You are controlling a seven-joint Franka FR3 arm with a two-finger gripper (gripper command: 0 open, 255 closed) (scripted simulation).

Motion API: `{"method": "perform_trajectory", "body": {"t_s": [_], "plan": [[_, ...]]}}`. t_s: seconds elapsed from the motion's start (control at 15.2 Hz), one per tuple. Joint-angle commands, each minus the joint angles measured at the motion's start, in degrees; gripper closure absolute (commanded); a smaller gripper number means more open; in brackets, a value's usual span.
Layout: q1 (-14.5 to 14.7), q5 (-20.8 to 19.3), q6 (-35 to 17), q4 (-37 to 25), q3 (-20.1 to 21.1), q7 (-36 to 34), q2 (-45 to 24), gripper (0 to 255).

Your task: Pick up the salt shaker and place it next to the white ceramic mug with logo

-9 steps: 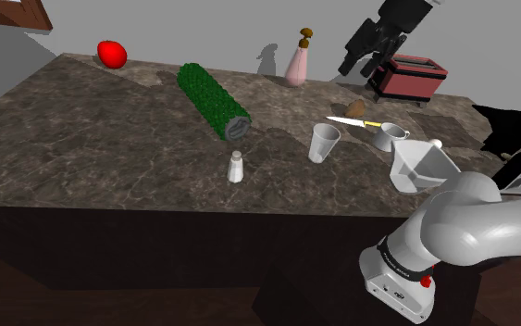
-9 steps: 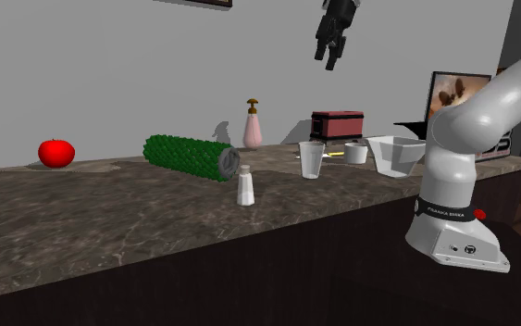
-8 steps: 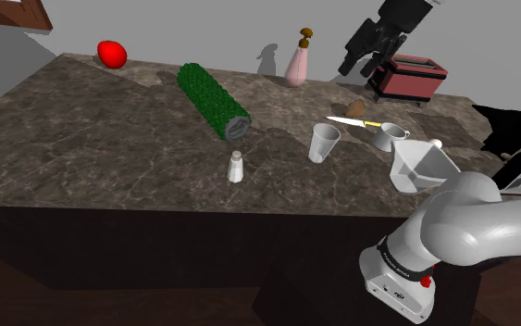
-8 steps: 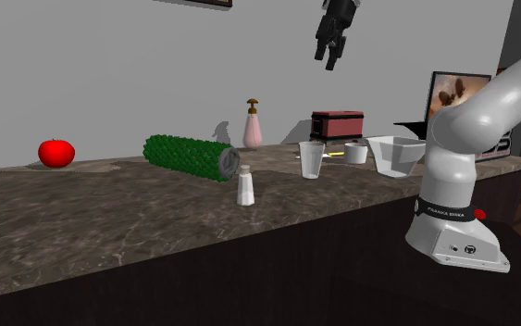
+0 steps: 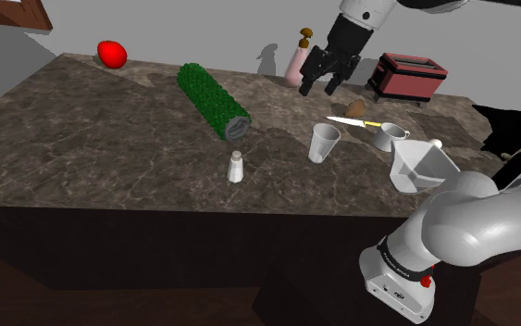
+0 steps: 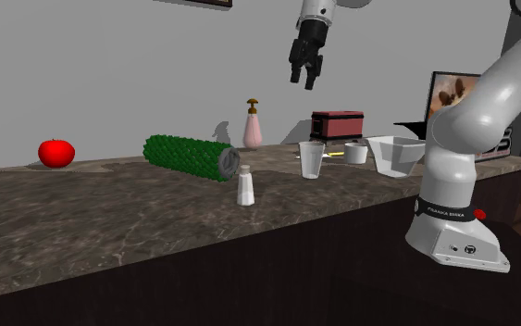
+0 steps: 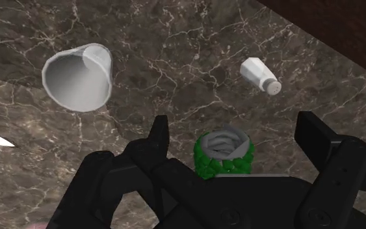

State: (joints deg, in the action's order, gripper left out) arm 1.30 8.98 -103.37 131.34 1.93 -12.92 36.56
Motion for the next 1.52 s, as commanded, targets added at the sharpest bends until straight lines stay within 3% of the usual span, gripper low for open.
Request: {"method": "perform_trajectory", "body": {"t_s": [0.0,0.53,1.12,1.45], "plan": [[0.4,0.5,-2.2,0.0,1.5,-1.5,-3.5,0],[1.6,0.9,-9.0,-3.4,6.6,-7.3,-18.7,0],[3.5,-1.1,-14.2,-11.4,10.5,-14.4,-37.9,0],[3.9,-1.3,-17.4,-10.1,10.8,-14.9,-40.1,0]]}}
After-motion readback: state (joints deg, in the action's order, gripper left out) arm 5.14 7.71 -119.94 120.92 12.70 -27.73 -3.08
